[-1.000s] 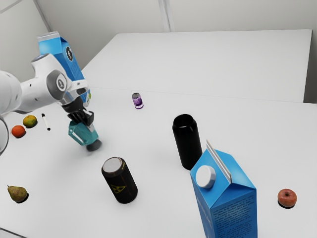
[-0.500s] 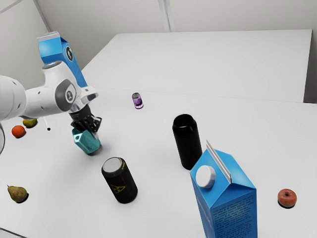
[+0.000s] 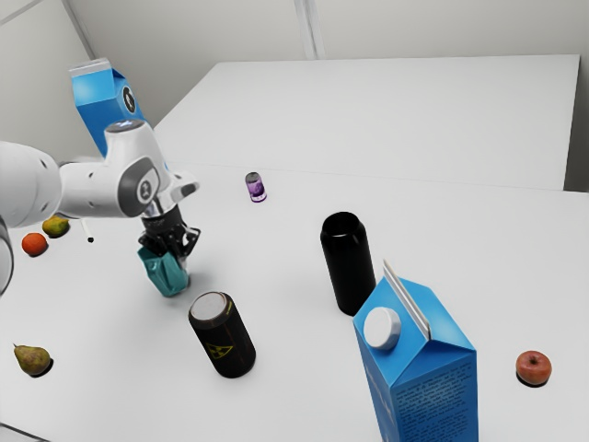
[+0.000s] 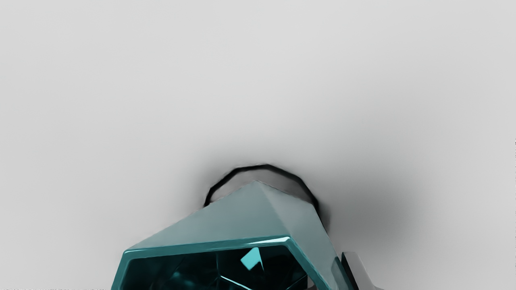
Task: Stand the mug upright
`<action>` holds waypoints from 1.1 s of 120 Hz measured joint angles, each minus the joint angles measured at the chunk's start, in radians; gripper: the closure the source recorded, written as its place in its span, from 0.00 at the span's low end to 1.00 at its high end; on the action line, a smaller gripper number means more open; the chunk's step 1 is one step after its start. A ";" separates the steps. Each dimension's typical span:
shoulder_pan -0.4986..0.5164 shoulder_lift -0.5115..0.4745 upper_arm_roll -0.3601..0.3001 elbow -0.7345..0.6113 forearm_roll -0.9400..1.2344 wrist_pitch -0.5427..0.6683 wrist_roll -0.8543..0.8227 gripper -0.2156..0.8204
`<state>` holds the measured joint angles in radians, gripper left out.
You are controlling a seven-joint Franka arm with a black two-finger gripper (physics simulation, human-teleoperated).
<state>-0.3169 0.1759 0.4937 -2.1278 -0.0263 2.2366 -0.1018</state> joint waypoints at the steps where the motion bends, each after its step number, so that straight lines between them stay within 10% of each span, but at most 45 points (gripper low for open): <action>1: -0.002 0.000 0.000 0.000 0.001 0.000 -0.003 0.96; 47: -0.029 0.026 0.002 0.003 0.033 -0.021 -0.112 0.96; 83: -0.030 0.029 0.002 0.012 0.025 -0.025 -0.128 0.43; 132: -0.028 0.022 0.016 0.081 -0.010 -0.037 -0.115 0.24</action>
<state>-0.3453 0.1983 0.5092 -2.0465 -0.0362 2.1996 -0.2170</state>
